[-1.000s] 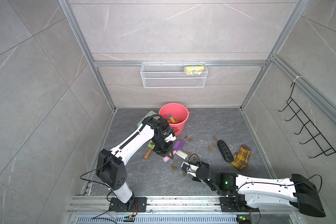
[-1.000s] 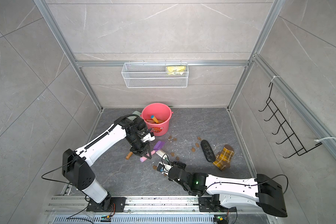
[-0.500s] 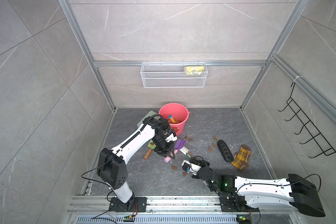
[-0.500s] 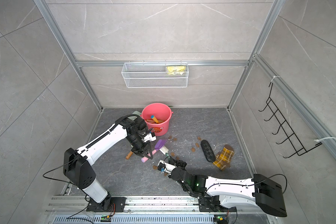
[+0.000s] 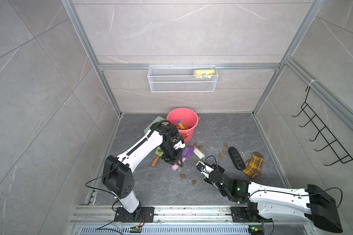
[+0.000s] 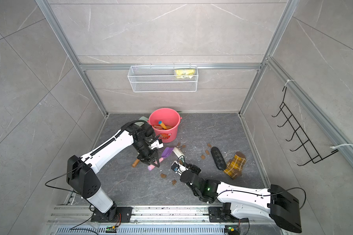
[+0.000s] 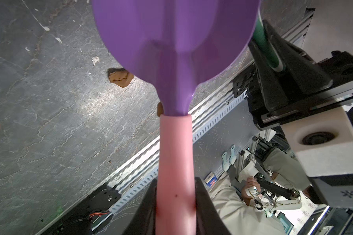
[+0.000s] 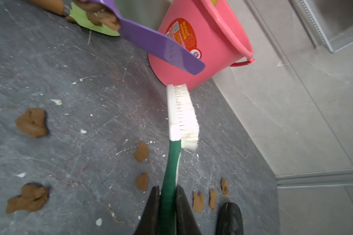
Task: Brush the soil off the hand trowel and place it into the bucket
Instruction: Brush off the soil from the hand trowel.
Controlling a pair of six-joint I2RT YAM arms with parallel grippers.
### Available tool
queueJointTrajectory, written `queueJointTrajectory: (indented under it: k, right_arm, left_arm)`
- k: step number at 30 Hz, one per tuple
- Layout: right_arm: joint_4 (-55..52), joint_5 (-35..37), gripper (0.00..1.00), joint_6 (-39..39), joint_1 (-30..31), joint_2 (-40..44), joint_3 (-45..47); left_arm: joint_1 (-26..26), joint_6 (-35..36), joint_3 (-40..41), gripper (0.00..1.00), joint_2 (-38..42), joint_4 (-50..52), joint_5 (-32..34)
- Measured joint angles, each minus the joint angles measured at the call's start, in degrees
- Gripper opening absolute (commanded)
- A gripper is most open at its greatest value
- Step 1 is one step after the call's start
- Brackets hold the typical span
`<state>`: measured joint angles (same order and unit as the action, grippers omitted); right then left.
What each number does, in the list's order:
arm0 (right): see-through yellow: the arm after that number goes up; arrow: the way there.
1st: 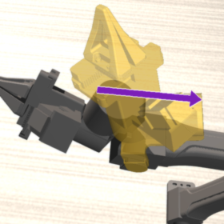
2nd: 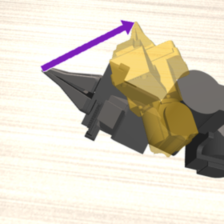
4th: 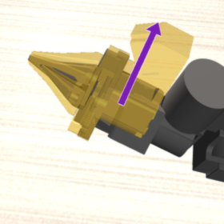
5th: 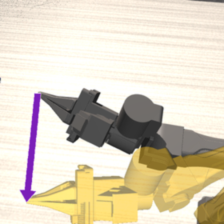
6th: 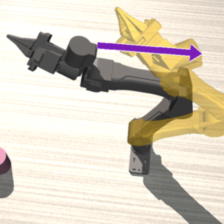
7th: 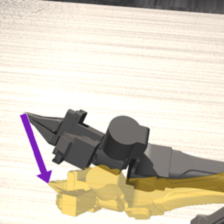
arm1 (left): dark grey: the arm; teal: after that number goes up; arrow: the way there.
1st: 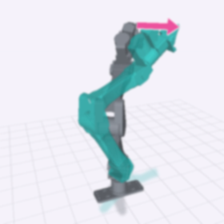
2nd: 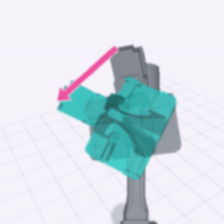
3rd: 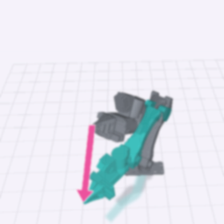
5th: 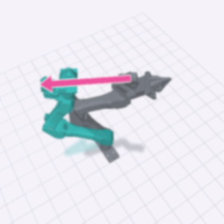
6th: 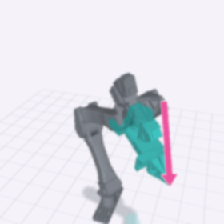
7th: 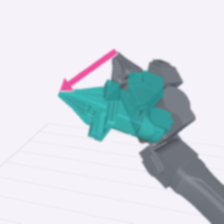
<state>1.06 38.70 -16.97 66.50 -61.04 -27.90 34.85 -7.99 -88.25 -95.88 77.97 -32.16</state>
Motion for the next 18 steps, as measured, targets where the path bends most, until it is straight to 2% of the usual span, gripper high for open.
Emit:
queueJointTrajectory:
  k: [8,18]
  right_arm:
    - [-5.95,-7.5,0.0,0.46,3.37,2.56,-1.88]
    - [-7.96,-7.96,0.0,-1.99,3.39,2.71,-4.42]
  left_arm:
    - [0.09,0.02,-0.35,0.0,-0.35,1.03,5.11]
    - [2.93,0.04,-0.37,0.0,-2.58,1.95,9.25]
